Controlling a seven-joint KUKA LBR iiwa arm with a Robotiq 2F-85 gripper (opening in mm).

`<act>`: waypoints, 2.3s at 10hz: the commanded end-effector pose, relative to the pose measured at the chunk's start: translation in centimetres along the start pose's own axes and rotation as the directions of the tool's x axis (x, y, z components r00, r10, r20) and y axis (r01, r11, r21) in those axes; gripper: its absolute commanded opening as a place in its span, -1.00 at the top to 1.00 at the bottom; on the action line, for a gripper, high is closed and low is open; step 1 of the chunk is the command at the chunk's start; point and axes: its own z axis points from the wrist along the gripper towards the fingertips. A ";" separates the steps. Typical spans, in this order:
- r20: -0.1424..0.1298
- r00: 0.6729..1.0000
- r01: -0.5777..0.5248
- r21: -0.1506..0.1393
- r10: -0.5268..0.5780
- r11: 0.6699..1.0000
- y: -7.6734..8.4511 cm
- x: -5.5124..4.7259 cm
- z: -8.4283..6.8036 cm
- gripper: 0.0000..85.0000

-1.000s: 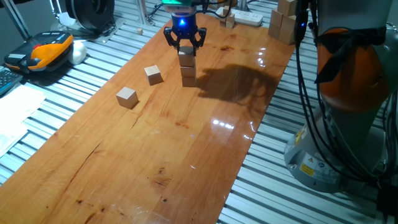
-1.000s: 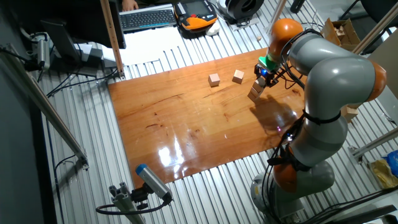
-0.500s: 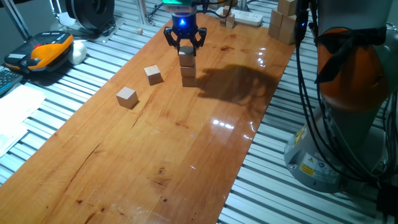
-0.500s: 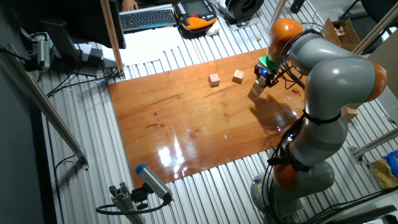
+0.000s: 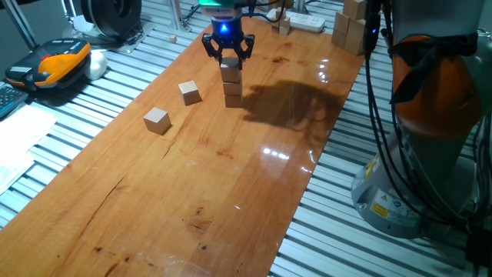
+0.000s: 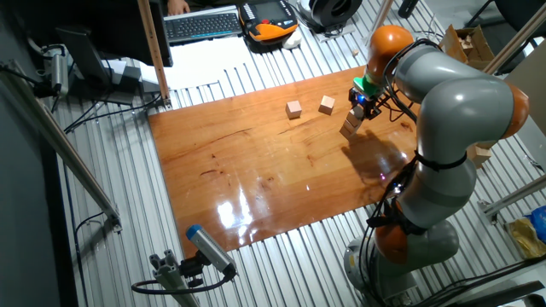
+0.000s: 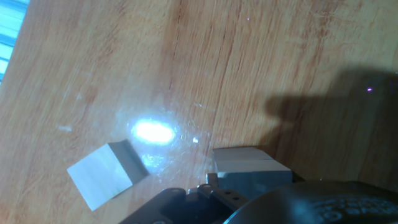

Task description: Stack the blocks in a vertical line of five

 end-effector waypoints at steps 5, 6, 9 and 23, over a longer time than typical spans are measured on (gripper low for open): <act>0.004 1.000 -0.008 0.007 0.008 1.000 0.0 0.0 0.0 0.60; 0.005 1.000 -0.010 0.008 0.010 1.000 0.0 0.0 0.0 0.60; 0.007 1.000 -0.012 0.010 0.011 1.000 0.0 0.0 0.0 0.60; 0.016 1.000 -0.006 0.022 0.005 1.000 0.1 0.1 0.0 0.20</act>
